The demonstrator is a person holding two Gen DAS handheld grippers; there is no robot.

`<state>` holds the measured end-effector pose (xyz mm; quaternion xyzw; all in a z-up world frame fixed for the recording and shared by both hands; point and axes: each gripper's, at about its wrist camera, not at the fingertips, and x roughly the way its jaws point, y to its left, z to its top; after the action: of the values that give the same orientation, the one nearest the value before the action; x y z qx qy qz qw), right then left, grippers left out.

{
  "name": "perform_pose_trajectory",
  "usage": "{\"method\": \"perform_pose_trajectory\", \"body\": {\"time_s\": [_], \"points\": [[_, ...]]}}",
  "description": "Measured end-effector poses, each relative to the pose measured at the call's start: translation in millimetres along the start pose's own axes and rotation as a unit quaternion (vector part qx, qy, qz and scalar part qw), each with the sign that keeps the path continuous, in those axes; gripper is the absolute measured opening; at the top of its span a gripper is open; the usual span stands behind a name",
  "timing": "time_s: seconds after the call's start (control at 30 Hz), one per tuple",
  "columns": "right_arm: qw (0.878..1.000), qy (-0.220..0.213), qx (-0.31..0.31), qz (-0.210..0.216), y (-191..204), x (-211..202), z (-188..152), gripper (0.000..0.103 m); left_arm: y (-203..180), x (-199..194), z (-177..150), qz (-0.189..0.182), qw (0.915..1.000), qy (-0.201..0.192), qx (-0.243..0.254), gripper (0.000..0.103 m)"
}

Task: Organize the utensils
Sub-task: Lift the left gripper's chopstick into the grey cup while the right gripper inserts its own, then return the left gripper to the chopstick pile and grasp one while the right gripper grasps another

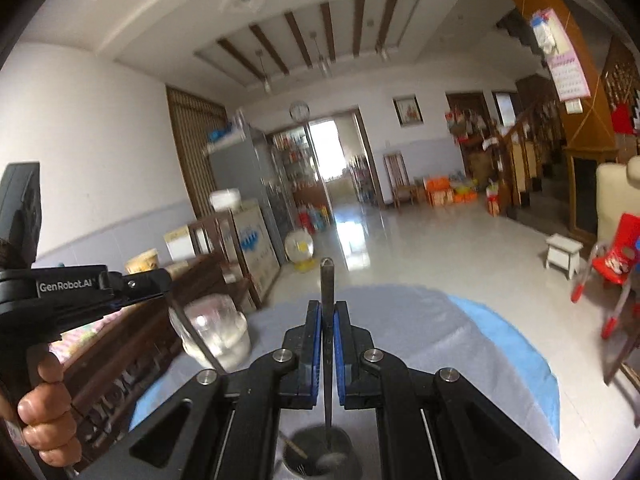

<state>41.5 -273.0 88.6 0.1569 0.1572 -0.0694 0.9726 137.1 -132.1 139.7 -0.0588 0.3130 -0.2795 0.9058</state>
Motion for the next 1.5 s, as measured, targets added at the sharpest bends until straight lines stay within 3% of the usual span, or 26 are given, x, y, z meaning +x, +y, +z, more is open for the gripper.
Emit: {"method": "perform_pose_trajectory", "body": {"time_s": [0.17,0.3,0.37,0.4,0.43,0.5,0.53,0.57,0.67,0.83,0.87,1.03,1.33,1.5], "points": [[0.999,0.052,0.013,-0.001,-16.5,21.8,-17.7,0.007,1.3,41.2,-21.0,0.009,0.9984,0.055,0.005,0.008],[0.995,0.082,0.052,0.017,-39.0,28.1,-29.4,0.009,6.4,51.7,-31.5,0.007,0.9967,0.080,0.007,0.008],[0.991,0.100,0.086,0.029,-51.6,31.4,-34.8,0.010,8.2,49.7,-33.3,0.005,0.9965,0.083,0.010,0.017],[0.988,0.108,0.104,0.032,-60.3,31.5,-39.0,0.010,10.4,47.8,-34.4,0.003,0.9965,0.083,0.010,0.034],[0.984,0.116,0.126,0.039,-68.2,32.7,-41.9,0.016,14.2,44.3,-36.4,0.001,0.9967,0.080,0.006,0.049],[0.979,0.116,0.157,0.051,-84.2,30.1,-50.0,0.036,20.4,33.3,-36.7,0.003,0.9978,0.066,0.001,0.052],[0.976,0.110,0.177,0.057,-91.0,25.4,-53.2,0.065,24.5,28.2,-37.2,0.004,0.9980,0.063,0.003,0.052],[0.975,0.102,0.186,0.060,-90.8,21.9,-55.2,0.080,29.6,22.6,-40.0,0.006,0.9981,0.061,0.002,0.052],[0.977,0.066,0.192,0.069,-97.8,-1.6,-62.9,0.079,48.4,10.1,-48.6,0.019,0.9980,0.060,-0.003,0.052],[0.978,0.058,0.177,0.093,-82.9,-22.6,-76.2,0.077,97.0,-8.5,-77.1,0.065,0.9943,0.075,-0.038,0.052],[0.979,0.065,0.167,0.099,-76.5,-23.1,-78.6,0.071,110.7,-12.5,-87.4,0.080,0.9922,0.082,-0.049,0.052],[0.976,0.129,0.120,0.129,-36.5,-15.4,-116.0,0.039,153.7,-21.9,-134.4,0.122,0.9810,0.120,-0.091,0.052],[0.957,0.256,0.053,0.123,24.2,29.5,-190.4,0.036,195.6,-19.3,-206.6,0.140,0.9628,0.189,-0.134,0.052],[0.944,0.312,0.030,0.104,36.7,50.4,-222.5,0.028,202.5,-17.9,-216.9,0.134,0.9613,0.198,-0.137,0.052]]}}
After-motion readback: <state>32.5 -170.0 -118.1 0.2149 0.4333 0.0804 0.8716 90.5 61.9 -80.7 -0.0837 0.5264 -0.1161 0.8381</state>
